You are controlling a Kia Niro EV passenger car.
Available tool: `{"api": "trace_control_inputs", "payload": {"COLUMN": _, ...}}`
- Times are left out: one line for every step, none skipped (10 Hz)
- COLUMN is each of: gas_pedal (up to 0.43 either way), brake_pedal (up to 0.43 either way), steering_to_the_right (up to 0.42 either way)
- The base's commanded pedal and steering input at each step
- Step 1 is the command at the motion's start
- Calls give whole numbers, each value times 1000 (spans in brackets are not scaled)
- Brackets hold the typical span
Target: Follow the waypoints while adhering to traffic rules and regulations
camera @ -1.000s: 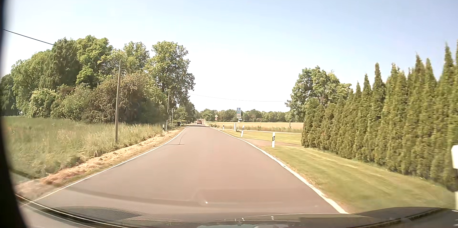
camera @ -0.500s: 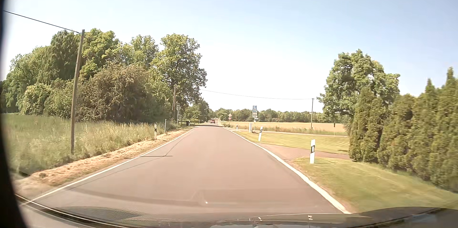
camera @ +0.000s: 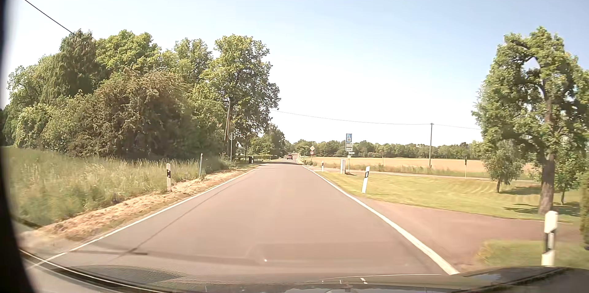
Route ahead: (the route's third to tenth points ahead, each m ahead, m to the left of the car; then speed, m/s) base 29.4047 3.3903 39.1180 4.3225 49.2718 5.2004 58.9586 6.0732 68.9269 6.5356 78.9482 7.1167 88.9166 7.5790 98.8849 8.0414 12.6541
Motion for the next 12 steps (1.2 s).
{"api": "trace_control_inputs", "payload": {"gas_pedal": 0, "brake_pedal": 0, "steering_to_the_right": -30}}
{"api": "trace_control_inputs", "payload": {"gas_pedal": 130, "brake_pedal": 0, "steering_to_the_right": -30}}
{"api": "trace_control_inputs", "payload": {"gas_pedal": 209, "brake_pedal": 0, "steering_to_the_right": -29}}
{"api": "trace_control_inputs", "payload": {"gas_pedal": 209, "brake_pedal": 0, "steering_to_the_right": -28}}
{"api": "trace_control_inputs", "payload": {"gas_pedal": 220, "brake_pedal": 0, "steering_to_the_right": -25}}
{"api": "trace_control_inputs", "payload": {"gas_pedal": 220, "brake_pedal": 0, "steering_to_the_right": -19}}
{"api": "trace_control_inputs", "payload": {"gas_pedal": 220, "brake_pedal": 0, "steering_to_the_right": -15}}
{"api": "trace_control_inputs", "payload": {"gas_pedal": 220, "brake_pedal": 0, "steering_to_the_right": -15}}
{"api": "trace_control_inputs", "payload": {"gas_pedal": 220, "brake_pedal": 0, "steering_to_the_right": -14}}
{"api": "trace_control_inputs", "payload": {"gas_pedal": 209, "brake_pedal": 0, "steering_to_the_right": -12}}
{"api": "trace_control_inputs", "payload": {"gas_pedal": 189, "brake_pedal": 0, "steering_to_the_right": -9}}
{"api": "trace_control_inputs", "payload": {"gas_pedal": 189, "brake_pedal": 0, "steering_to_the_right": -6}}
